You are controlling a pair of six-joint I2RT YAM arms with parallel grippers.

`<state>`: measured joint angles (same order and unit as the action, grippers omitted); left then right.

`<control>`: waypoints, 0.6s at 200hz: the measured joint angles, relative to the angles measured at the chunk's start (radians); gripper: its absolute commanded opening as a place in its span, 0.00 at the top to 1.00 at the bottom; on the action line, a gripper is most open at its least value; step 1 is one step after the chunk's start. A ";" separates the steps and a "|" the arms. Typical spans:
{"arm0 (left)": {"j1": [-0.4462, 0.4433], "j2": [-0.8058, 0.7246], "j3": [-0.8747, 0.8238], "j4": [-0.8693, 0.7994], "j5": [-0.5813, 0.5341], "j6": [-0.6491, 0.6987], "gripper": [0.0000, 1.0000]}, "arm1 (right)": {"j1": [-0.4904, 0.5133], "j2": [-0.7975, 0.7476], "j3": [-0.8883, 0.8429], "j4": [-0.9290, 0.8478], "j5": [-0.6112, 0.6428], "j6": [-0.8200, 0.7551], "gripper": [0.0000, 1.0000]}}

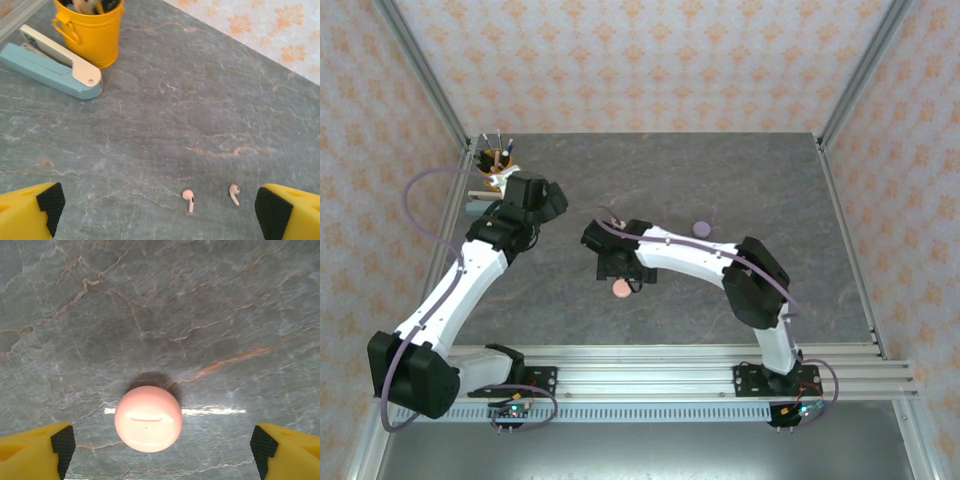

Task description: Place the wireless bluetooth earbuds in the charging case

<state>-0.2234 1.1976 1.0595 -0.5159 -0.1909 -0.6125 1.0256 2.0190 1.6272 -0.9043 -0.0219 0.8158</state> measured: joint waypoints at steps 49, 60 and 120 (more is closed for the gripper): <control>0.085 0.000 0.003 -0.016 0.041 -0.047 0.00 | 0.027 0.119 0.095 -0.061 0.003 0.024 0.12; 0.090 -0.008 -0.003 -0.014 0.052 -0.053 0.00 | 0.027 0.135 0.105 -0.072 0.005 0.026 0.13; 0.102 -0.033 -0.029 -0.012 0.080 -0.062 0.00 | 0.027 0.183 0.125 -0.095 0.012 0.030 0.19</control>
<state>-0.1215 1.1645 1.0309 -0.5278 -0.1108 -0.6746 1.0531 2.2024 1.7523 -0.9993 -0.0097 0.8459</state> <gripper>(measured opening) 0.998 0.821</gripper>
